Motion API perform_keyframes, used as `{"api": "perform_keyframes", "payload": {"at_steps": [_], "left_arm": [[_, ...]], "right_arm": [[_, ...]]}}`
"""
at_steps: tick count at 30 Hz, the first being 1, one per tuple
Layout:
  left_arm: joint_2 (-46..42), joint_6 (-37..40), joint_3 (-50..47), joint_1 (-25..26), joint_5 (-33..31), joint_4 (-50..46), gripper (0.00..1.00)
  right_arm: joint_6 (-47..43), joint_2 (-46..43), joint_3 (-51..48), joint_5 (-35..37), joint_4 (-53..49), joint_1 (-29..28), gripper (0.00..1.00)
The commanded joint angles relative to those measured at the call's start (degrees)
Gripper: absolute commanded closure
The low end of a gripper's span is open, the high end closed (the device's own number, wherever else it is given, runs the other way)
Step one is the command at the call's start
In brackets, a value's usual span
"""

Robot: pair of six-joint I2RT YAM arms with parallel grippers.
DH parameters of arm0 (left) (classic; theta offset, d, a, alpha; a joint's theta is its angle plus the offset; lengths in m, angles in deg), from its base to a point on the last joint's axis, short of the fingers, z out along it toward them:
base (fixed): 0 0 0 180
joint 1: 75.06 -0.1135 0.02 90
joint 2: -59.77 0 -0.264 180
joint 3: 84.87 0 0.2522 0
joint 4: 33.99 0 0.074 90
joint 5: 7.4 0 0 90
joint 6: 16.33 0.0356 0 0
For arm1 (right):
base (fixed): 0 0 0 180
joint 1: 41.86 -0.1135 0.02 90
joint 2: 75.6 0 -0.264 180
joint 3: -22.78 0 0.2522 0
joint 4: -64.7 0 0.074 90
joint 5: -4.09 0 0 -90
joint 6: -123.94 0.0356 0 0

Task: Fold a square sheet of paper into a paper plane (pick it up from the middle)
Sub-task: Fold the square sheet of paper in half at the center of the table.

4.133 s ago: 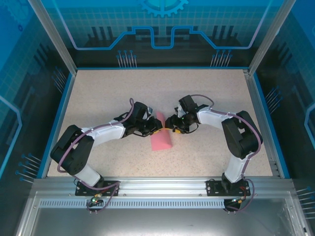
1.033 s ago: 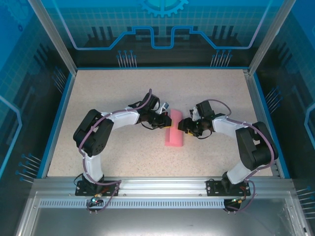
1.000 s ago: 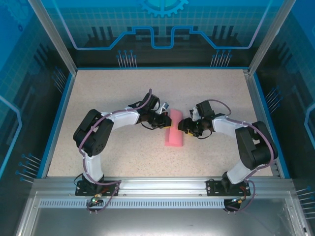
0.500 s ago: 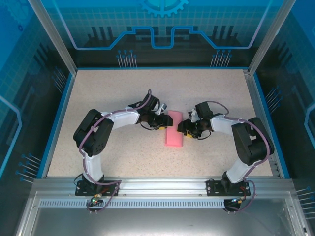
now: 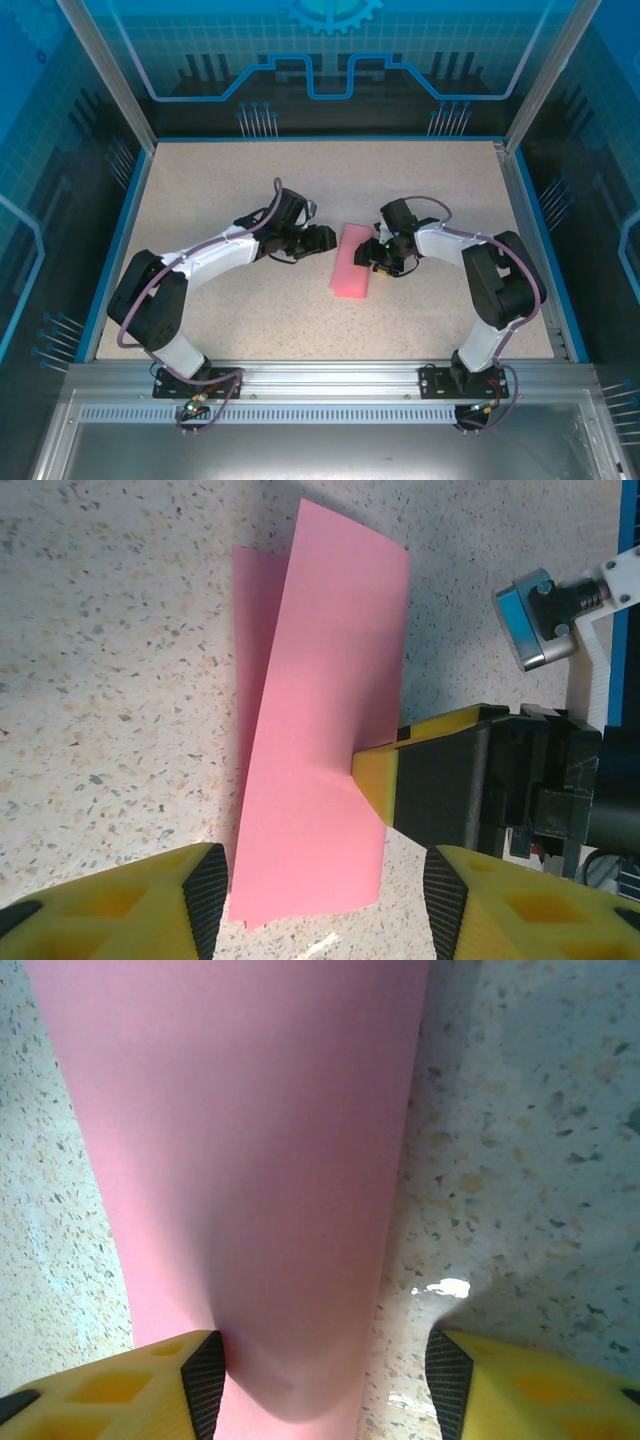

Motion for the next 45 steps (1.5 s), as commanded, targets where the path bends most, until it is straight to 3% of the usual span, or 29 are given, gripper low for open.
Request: {"api": "perform_keyframes", "payload": {"at_steps": [1,9,45], "left_arm": [[-1.6,-1.3,-1.5,-0.5,-1.8,-1.3,0.42],[-1.0,-1.3,-1.4,-0.4,-0.5,-1.2,0.42],[0.6,-1.1,-0.1,-0.1,1.3,-1.1,0.42]], "right_arm": [[-1.6,1.0,1.8,1.8,-4.0,-0.4,0.41],[-8.4,3.1,5.0,-0.4,-9.1,-0.4,0.41],[-11.8,13.0,14.3,9.2,-20.9,-2.3,0.37]]}}
